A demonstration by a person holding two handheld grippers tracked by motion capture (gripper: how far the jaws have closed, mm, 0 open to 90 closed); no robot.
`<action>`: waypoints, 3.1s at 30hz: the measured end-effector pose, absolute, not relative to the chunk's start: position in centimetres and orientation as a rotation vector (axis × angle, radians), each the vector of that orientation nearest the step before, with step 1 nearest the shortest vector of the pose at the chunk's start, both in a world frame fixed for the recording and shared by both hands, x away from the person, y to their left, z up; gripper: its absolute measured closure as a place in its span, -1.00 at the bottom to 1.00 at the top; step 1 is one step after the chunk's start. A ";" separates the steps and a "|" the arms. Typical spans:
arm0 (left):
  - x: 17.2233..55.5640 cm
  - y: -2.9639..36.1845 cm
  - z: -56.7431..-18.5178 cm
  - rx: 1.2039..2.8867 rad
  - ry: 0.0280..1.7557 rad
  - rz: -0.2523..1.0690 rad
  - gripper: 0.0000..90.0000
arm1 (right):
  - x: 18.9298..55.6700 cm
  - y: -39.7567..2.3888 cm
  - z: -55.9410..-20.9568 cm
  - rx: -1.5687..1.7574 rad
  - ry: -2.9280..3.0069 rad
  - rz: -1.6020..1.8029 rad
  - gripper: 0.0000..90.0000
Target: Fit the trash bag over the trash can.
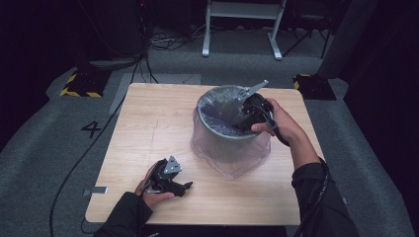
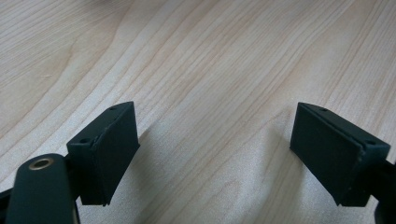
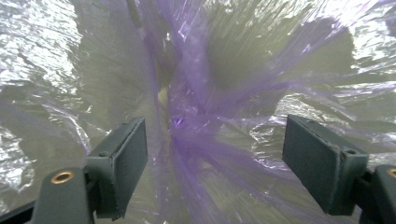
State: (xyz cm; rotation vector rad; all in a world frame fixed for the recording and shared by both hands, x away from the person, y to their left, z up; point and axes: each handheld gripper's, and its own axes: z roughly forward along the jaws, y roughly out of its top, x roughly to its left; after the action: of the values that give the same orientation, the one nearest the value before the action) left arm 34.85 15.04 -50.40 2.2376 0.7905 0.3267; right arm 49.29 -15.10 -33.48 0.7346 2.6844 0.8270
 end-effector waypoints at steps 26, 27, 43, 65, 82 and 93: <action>34.9 15.0 -50.4 2.238 0.790 0.327 -0.67 | 48.7 -15.3 -32.9 0.783 2.640 0.870 -0.51; 34.9 15.0 -50.4 2.238 0.790 0.327 -0.67 | 48.7 -15.4 -32.9 0.777 2.640 0.871 -0.51; 34.9 15.0 -50.4 2.238 0.789 0.327 -0.67 | 48.1 -15.8 -32.4 0.766 2.550 0.976 -0.53; 34.9 15.0 -50.4 2.238 0.790 0.327 -0.67 | 46.8 -16.5 -31.9 0.731 2.411 1.147 -0.55; 34.9 15.0 -50.4 2.238 0.790 0.326 -0.67 | 45.4 -17.1 -31.1 0.678 2.290 1.264 -0.55; 34.9 15.0 -50.4 2.238 0.790 0.326 -0.67 | 44.6 -17.7 -30.6 0.659 2.273 1.265 -0.56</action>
State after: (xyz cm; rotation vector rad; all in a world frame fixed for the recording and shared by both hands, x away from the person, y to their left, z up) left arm 34.86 15.04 -50.40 2.2377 0.7899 0.3264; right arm 44.58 -17.74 -30.58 0.6588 2.2730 1.2652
